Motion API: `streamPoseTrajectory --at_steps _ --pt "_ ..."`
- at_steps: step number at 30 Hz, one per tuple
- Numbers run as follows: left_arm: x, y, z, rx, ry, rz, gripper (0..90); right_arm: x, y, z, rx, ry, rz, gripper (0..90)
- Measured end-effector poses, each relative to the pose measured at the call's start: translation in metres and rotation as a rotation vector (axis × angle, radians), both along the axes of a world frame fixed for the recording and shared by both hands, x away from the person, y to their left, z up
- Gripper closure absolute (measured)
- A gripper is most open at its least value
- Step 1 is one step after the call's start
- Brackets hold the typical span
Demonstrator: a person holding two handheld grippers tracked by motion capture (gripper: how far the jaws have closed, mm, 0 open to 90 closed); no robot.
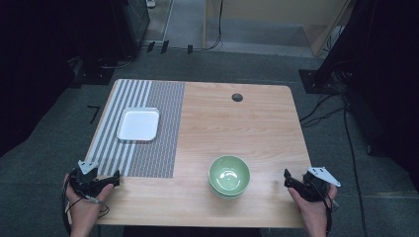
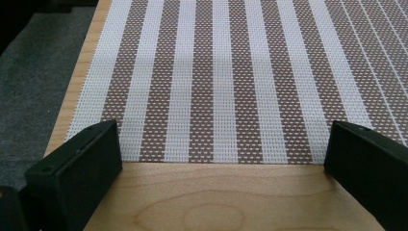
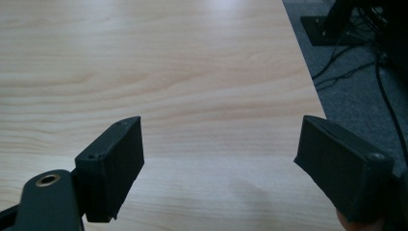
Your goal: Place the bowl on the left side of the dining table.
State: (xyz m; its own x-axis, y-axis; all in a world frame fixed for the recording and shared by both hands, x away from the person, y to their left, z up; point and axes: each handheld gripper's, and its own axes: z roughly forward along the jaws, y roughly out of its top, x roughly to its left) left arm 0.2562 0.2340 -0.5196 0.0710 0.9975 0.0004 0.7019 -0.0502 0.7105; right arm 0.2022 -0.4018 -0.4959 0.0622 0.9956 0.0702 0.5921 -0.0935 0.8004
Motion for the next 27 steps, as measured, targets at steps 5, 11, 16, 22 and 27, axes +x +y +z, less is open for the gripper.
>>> streamPoseTrajectory --at_steps 5,11,16,22,27 --pt "0.000 0.000 0.000 0.001 0.001 -0.001 0.0 -0.002 0.008 0.011 0.007 -0.032 0.015 19.3" --pt "0.000 0.000 0.000 0.001 0.001 -0.001 0.0 -0.003 0.016 0.021 0.014 -0.057 0.023 21.9" --pt "0.000 0.000 0.000 0.000 0.000 0.000 0.0 -0.004 0.024 0.032 0.015 -0.085 0.032 23.0" --pt "0.000 0.000 0.000 0.000 0.000 0.000 0.0 -0.006 0.031 0.043 0.022 -0.108 0.051 24.3" --pt "0.000 0.000 0.000 0.001 0.001 -0.001 0.0 -0.007 0.036 0.050 0.036 -0.113 0.056 30.2"
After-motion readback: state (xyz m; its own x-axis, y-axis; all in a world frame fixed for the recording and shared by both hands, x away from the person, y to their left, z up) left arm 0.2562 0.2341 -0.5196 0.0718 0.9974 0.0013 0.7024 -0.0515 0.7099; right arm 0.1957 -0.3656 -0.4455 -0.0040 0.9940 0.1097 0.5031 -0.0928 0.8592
